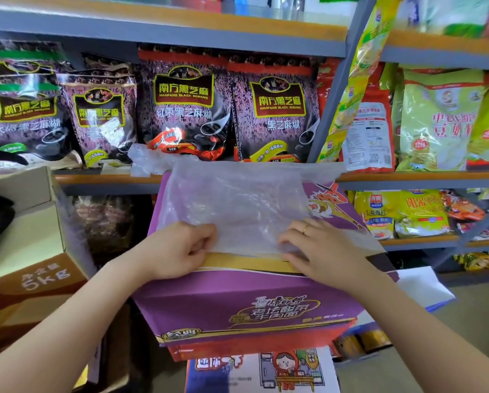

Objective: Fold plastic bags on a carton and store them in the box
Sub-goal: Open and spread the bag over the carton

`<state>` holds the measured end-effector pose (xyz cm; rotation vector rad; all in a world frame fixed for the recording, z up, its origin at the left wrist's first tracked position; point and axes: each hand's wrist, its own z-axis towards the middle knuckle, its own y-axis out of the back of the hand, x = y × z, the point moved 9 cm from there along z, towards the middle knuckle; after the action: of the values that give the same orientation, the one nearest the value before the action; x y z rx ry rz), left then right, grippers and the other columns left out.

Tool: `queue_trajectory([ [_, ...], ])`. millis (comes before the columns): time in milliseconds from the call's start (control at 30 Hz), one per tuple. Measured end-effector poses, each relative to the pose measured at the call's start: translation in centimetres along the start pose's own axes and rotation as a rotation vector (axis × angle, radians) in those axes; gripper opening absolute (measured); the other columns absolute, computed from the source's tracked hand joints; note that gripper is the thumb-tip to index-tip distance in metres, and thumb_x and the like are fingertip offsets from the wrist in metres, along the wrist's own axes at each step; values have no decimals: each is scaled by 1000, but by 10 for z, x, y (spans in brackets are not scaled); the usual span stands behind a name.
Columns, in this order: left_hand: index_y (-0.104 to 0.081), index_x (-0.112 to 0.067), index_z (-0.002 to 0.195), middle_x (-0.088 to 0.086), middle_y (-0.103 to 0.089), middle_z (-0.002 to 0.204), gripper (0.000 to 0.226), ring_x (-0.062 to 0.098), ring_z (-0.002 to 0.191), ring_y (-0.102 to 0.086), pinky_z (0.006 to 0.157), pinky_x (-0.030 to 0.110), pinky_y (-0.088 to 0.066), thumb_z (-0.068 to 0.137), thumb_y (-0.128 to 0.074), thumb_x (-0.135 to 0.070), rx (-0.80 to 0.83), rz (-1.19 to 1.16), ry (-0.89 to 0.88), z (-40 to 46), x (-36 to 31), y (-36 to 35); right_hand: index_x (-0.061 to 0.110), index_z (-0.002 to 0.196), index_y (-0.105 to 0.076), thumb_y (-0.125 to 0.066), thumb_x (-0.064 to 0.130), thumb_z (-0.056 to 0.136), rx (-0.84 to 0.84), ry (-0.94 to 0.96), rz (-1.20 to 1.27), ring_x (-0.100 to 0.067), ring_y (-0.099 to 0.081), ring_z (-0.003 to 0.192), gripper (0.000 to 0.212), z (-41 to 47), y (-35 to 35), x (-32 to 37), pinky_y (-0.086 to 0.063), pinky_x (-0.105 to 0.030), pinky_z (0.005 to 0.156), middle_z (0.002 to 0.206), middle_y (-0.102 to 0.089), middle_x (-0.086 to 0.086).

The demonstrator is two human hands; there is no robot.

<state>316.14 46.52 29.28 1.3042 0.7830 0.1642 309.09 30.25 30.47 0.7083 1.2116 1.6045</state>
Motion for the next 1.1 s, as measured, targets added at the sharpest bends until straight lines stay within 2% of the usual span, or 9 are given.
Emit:
queue_trajectory([
  [100,-42,-21,56,-9,-43,51,24,4,54,-42,56,13,-35,59,-25,-38,5,61,14,2,10,5,24,76,-62,-81,14,59,-27,-93,-105,-19,-63,75,27,3,-5,-17,-51,-28,67,76,-63,6],
  [167,-44,-19,56,-8,-45,61,32,13,64,-48,64,33,-46,56,-23,-43,-52,183,44,5,12,10,22,80,-62,-75,18,66,-108,-159,-71,-20,-57,84,19,-1,5,-27,-51,-33,70,83,-63,2],
  [367,-59,-13,84,5,-61,83,48,28,81,-59,71,36,-48,73,-38,-54,-305,175,-48,41,-65,13,20,117,-56,-45,37,74,-153,-488,234,-26,-47,115,47,-49,24,-87,-33,-35,95,121,-54,-3],
  [433,-60,-12,88,7,-63,85,47,29,80,-60,71,36,-49,75,-46,-56,-299,212,-153,58,-94,-3,14,121,-54,-49,29,72,-83,-611,301,-30,-47,115,52,-63,14,-106,-36,-40,95,124,-52,-7],
  [533,-60,-12,98,8,-63,96,41,28,94,-58,79,33,-43,80,-60,-49,-162,281,-70,81,-101,-28,9,123,-51,-59,8,79,-36,-743,384,-32,-44,114,45,-77,-6,-127,-38,-41,93,123,-50,-12],
  [600,-61,-10,91,10,-65,91,24,29,88,-61,74,33,-45,83,-60,-33,-189,335,-57,85,-100,-34,9,114,-54,-58,1,82,-95,-804,420,-30,-43,112,34,-81,-11,-138,-37,-36,87,118,-51,-12],
  [700,-58,-11,66,6,-61,60,23,26,52,-61,43,26,-46,74,-41,-24,-244,412,-89,83,-98,-36,13,93,-55,-53,-3,86,-195,-908,516,-21,-46,98,18,-88,-11,-152,-30,-25,73,100,-49,-4],
  [933,-54,-14,66,3,-57,59,15,22,45,-58,36,23,-39,73,-43,-21,-335,480,-84,76,-94,-34,13,89,-57,-48,-5,85,-220,-681,421,-18,-46,71,21,-79,11,-151,-34,-29,59,84,-49,0],
  [1100,-45,-16,77,3,-58,66,9,23,51,-57,48,22,-43,79,-39,-23,-381,441,-152,63,-106,-36,5,89,-65,-49,-7,85,22,-602,282,-29,-56,94,21,-76,6,-142,-46,-36,79,107,-54,-10],
])
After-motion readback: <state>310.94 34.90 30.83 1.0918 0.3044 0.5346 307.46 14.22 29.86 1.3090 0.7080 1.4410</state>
